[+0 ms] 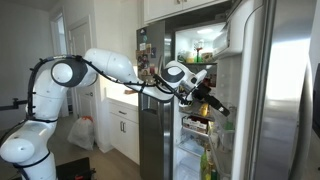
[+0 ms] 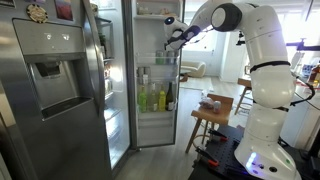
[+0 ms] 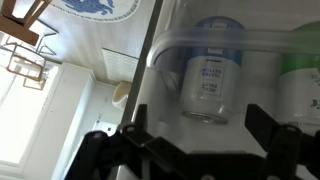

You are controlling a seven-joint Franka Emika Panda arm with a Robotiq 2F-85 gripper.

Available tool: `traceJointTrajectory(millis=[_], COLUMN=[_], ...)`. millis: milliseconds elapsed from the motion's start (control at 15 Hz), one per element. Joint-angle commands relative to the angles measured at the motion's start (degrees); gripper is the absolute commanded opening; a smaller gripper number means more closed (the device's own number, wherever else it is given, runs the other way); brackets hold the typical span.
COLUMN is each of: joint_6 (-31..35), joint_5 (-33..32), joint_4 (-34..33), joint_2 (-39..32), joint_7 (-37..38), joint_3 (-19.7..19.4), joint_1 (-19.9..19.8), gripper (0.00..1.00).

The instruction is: Pick the can on the right and move it to the left on the fridge door

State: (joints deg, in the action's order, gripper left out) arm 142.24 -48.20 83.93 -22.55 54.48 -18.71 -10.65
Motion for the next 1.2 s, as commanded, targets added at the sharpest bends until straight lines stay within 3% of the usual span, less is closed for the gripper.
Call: traceJointTrajectory(millis=[0,1133], joint_6=[1.0,0.0], joint_5=[-1.5,0.0], joint_4=[-4.3,-18.2], joint_2=[-3.2,-15.2], joint_7=[2.2,1.1], joint_3=[-1.0,-2.7], joint_1=[0.1,-1.9], gripper=[1.0,1.0])
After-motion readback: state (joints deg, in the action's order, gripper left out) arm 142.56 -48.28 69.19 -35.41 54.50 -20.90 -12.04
